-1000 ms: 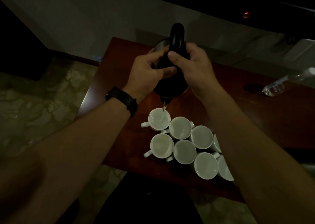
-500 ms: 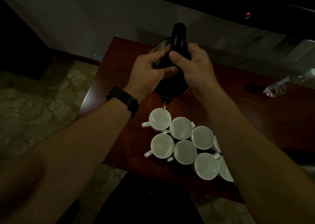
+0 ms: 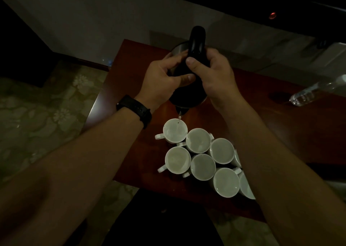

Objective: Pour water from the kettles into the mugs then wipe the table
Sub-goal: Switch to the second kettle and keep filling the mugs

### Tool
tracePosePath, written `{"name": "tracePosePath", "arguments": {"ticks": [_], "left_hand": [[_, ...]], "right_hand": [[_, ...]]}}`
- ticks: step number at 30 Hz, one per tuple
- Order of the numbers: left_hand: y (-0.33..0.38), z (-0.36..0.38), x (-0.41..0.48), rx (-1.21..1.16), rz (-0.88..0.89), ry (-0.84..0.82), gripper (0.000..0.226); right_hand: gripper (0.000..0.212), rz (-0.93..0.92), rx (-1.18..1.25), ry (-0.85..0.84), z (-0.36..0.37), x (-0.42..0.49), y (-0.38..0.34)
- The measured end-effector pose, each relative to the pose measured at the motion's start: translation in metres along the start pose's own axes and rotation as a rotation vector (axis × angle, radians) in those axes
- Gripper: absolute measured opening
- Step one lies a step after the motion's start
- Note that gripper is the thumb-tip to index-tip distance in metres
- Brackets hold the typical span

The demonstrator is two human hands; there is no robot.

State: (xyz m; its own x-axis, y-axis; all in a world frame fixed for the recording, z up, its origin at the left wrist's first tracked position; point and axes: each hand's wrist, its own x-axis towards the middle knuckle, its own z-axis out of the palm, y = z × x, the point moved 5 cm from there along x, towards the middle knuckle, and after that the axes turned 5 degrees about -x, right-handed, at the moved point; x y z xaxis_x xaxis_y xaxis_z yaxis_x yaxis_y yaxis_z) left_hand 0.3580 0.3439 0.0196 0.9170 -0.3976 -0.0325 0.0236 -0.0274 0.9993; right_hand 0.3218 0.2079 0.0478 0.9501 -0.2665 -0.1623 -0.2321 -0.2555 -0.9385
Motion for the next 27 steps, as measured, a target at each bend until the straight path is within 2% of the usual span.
{"name": "tracePosePath", "arguments": {"ticks": [13, 27], "left_hand": [[0.0015, -0.0001, -0.0016, -0.008, -0.006, -0.017, 0.06], [-0.0021, -0.0027, 0.0003, -0.016, -0.011, 0.004, 0.061]], "right_hand": [[0.029, 0.007, 0.005, -0.025, 0.0021, -0.0006, -0.0021], [0.017, -0.02, 0.025, -0.027, 0.0032, -0.0011, -0.0055]]}}
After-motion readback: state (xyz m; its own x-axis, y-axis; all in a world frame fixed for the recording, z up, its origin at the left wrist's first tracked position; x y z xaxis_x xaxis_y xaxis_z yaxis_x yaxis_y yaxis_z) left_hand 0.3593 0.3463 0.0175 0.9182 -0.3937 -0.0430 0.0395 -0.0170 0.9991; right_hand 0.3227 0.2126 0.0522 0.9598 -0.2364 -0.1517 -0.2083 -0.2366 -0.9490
